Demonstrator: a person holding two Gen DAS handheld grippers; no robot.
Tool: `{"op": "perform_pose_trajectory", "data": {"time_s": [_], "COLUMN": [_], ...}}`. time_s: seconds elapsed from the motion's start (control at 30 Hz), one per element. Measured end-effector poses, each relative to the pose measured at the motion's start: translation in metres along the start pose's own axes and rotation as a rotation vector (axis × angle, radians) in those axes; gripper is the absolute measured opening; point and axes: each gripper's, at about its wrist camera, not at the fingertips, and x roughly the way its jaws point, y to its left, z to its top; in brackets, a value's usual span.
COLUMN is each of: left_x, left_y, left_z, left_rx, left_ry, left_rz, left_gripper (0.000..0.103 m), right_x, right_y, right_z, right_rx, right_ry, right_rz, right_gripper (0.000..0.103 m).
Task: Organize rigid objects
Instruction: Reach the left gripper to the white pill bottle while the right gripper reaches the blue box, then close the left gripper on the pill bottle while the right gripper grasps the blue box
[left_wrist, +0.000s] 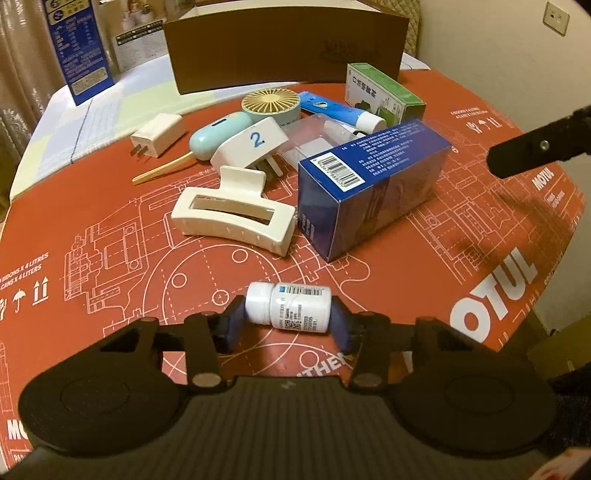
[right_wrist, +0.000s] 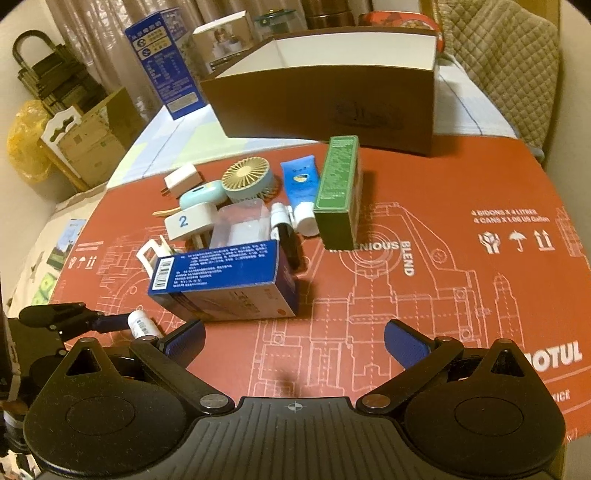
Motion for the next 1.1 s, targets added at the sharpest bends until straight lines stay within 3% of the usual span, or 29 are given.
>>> {"op": "perform_pose_trajectory", "data": {"time_s": [0.23,0.4,0.6,0.83,1.1], "left_x": [-0.014,-0.027,-0.042,-0.048,-0.056], "left_y": [0.013,0.031,0.040,0.051,0.060], "left_z": [-0.009,-0.020,-0.031,-0.038,-0.046], "left_rx": [-0.149,-0.281,-0.353,-0.404,-0.456], "left_ry": [0.007,0.026,0.041,0.056,0.059], "left_rz": [0.081,0.141,0.185,0.196,0.193], "left_gripper": [0.042,0.042,0.042,0.042,0.042], "right_x": [0.012,0.030,0.041,0.033,0.039], "right_y": [0.005,0.012,0.027,0.066,0.064], "right_z": [0.013,0.021,0.017,-0.003,0.002], "right_rx": [-0.067,-0.154,-0.243,-0.380,-0.423], "right_ry": [-0.006,-0.005,0.019,0.100,0.063], "right_rz": [0.052,0.083,0.118,0.214,0.134], "right_gripper": [0.100,0.083,0.062,0.060,0.061]}}
